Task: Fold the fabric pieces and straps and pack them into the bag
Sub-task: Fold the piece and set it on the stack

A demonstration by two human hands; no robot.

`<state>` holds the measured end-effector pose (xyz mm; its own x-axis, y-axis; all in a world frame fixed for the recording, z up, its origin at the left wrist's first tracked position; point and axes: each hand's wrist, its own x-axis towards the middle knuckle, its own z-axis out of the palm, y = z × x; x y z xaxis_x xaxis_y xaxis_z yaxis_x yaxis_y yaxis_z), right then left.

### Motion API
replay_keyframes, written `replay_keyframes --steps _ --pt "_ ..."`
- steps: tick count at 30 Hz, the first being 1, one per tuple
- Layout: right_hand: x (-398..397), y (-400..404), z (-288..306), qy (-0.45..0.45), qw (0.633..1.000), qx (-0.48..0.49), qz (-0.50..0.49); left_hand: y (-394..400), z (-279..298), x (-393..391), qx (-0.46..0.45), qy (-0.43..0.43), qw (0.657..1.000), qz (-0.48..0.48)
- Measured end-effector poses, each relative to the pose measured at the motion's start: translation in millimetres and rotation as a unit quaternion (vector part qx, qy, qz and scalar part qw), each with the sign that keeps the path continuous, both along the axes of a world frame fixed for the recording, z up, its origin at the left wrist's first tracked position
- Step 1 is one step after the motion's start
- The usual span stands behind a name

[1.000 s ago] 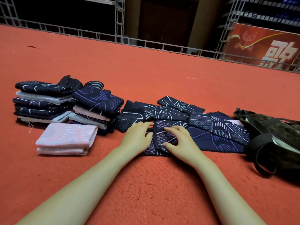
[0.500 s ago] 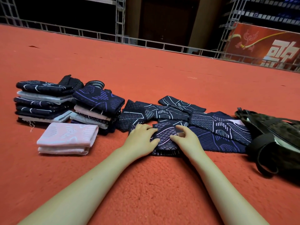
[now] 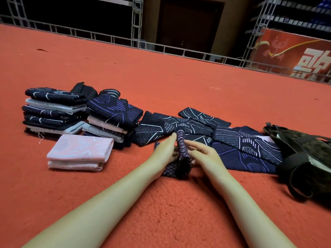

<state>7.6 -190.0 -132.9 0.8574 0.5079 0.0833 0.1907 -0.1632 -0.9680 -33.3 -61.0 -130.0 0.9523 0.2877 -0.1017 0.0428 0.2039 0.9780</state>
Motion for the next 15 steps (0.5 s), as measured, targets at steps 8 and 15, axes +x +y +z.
replay_keyframes --steps 8,15 --pt "-0.8 8.0 -9.6 -0.090 0.995 -0.037 -0.035 -3.1 1.3 -2.9 -0.111 -0.036 0.992 0.040" --pt "-7.6 11.1 -9.4 0.023 0.999 -0.042 -0.018 30.4 -13.4 -1.8 0.571 0.107 0.813 0.040"
